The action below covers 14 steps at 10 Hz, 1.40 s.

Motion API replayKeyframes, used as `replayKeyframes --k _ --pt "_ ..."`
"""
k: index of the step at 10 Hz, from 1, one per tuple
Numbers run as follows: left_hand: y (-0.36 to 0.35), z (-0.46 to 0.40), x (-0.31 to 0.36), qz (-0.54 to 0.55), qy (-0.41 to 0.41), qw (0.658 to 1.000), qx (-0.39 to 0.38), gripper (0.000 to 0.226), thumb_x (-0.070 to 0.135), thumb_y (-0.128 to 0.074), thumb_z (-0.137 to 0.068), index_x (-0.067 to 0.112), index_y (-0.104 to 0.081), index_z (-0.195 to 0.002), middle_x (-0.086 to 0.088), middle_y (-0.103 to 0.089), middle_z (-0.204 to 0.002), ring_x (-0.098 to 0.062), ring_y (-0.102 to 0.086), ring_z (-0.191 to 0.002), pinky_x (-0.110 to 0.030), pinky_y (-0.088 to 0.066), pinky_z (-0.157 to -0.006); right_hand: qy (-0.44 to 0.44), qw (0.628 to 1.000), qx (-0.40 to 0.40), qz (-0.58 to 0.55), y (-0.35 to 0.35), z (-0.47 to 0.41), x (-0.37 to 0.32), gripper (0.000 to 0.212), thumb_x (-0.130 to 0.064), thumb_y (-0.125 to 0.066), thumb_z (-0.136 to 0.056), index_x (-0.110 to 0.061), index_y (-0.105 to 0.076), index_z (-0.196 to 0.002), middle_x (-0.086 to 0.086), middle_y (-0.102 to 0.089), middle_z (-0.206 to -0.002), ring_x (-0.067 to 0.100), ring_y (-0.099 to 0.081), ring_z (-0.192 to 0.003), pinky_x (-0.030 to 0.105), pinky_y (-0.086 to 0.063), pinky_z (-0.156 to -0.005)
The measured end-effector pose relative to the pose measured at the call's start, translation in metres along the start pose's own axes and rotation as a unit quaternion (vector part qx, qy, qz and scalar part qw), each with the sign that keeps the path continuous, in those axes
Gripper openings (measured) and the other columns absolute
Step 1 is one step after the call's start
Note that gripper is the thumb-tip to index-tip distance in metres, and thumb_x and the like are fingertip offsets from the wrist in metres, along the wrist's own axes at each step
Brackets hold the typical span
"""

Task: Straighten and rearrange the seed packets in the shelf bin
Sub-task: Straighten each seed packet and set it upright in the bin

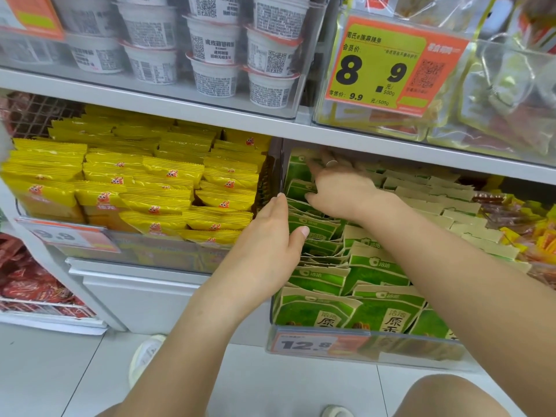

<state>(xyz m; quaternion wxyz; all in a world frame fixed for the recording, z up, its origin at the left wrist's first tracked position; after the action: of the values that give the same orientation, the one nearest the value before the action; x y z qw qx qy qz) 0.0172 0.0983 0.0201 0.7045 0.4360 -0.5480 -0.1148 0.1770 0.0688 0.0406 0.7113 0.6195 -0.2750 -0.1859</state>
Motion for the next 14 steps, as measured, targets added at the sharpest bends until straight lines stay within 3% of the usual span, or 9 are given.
replayKeyframes --k 1,2,3,4,7,9,11,13,14 --pt "0.0 0.0 0.0 0.002 0.0 1.0 0.001 0.067 0.035 -0.039 -0.104 0.014 -0.005 -0.157 0.0 -0.01 -0.165 -0.012 -0.012 -0.15 -0.022 -0.015 -0.115 -0.009 0.999 -0.046 -0.011 -0.001 -0.003 0.0 0.072 -0.033 -0.05 -0.093 -0.024 -0.013 -0.154 0.01 -0.001 -0.162 0.031 -0.01 -0.148 0.049 -0.01 -0.119" --pt "0.0 0.0 0.0 0.005 -0.001 1.0 0.001 0.067 0.035 -0.04 -0.104 0.014 -0.005 -0.158 0.0 -0.01 -0.165 -0.012 -0.012 -0.15 -0.022 -0.015 -0.115 -0.005 0.999 -0.039 0.002 0.0 -0.007 -0.004 0.054 -0.03 -0.052 -0.093 -0.02 -0.037 -0.144 0.016 -0.029 -0.153 0.033 -0.038 -0.133 0.046 -0.028 -0.111" --pt "0.0 0.0 0.0 0.006 -0.005 1.0 0.001 0.067 0.036 -0.04 -0.104 0.014 -0.005 -0.157 0.0 -0.01 -0.165 -0.012 -0.012 -0.15 -0.022 -0.015 -0.115 0.003 0.997 0.042 0.065 0.009 -0.003 -0.005 0.016 -0.026 -0.056 -0.095 -0.011 -0.061 -0.099 0.008 -0.058 -0.1 0.026 -0.05 -0.083 0.032 -0.036 -0.078" --pt "0.0 -0.001 0.0 0.004 -0.006 1.0 0.0 0.067 0.035 -0.04 -0.104 0.014 -0.005 -0.157 -0.001 -0.011 -0.165 -0.012 -0.013 -0.15 -0.023 -0.015 -0.115 -0.008 0.993 0.09 0.072 0.013 0.004 -0.004 0.017 -0.023 -0.055 -0.096 -0.009 -0.066 -0.094 0.003 -0.051 -0.077 0.025 -0.05 -0.071 0.029 -0.037 -0.067" --pt "-0.002 0.001 0.0 0.026 -0.003 1.0 0.012 0.069 0.034 -0.041 -0.104 0.013 -0.003 -0.157 -0.002 -0.01 -0.165 -0.015 -0.014 -0.15 -0.027 -0.017 -0.117 0.111 0.972 0.207 -0.015 0.042 0.082 -0.004 0.027 -0.033 -0.048 -0.099 -0.034 -0.067 -0.119 -0.005 -0.062 -0.131 0.023 -0.065 -0.109 0.035 -0.051 -0.08" --pt "0.002 0.003 0.01 0.138 -0.05 0.985 0.091 0.079 0.033 -0.056 -0.098 0.024 -0.004 -0.157 0.004 -0.026 -0.161 -0.01 -0.026 -0.146 -0.032 -0.028 -0.118 0.141 0.919 0.348 -0.119 0.055 0.117 0.016 0.027 -0.034 -0.053 -0.089 -0.025 -0.076 -0.099 -0.001 -0.076 -0.085 0.025 -0.072 -0.074 0.04 -0.058 -0.059" --pt "0.007 0.005 0.016 0.174 -0.119 0.96 0.182 0.038 0.024 -0.072 -0.088 0.032 -0.061 -0.123 0.016 -0.062 -0.127 0.004 -0.052 -0.118 -0.024 -0.043 -0.101 0.218 0.894 0.357 -0.162 0.057 0.137 0.022 0.032 -0.038 -0.05 -0.088 -0.025 -0.076 -0.1 -0.01 -0.075 -0.093 0.014 -0.072 -0.081 0.038 -0.058 -0.059" --pt "0.024 0.01 0.014 0.255 -0.151 0.919 0.26 0.03 0.014 -0.076 -0.082 0.031 -0.068 -0.105 0.022 -0.07 -0.098 0.003 -0.064 -0.097 -0.013 -0.047 -0.082 0.087 0.833 0.3 -0.456 0.049 0.141 0.046 0.045 -0.055 -0.034 -0.093 -0.032 -0.071 -0.102 -0.03 -0.068 -0.082 -0.009 -0.064 -0.084 0.018 -0.051 -0.075" --pt "0.046 0.015 0.01 0.353 -0.14 0.864 0.33 0.028 0.009 -0.076 -0.081 0.029 -0.067 -0.099 0.024 -0.072 -0.089 0.005 -0.067 -0.089 -0.01 -0.047 -0.078 0.04 0.868 0.24 -0.433 0.049 0.13 0.048 0.057 -0.062 -0.026 -0.096 -0.029 -0.072 -0.098 -0.015 -0.073 -0.088 -0.001 -0.067 -0.087 0.03 -0.053 -0.083"
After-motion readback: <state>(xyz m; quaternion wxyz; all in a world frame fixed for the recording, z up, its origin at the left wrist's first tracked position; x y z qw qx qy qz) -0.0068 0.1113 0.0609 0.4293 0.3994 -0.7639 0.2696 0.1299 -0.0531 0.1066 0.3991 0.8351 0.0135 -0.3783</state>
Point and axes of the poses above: each hand's wrist, its own z-axis away from the middle knuckle, its own y-axis out of the back of the hand, x = y × z, the point moved 3 cm from there along -z, towards the middle knuckle
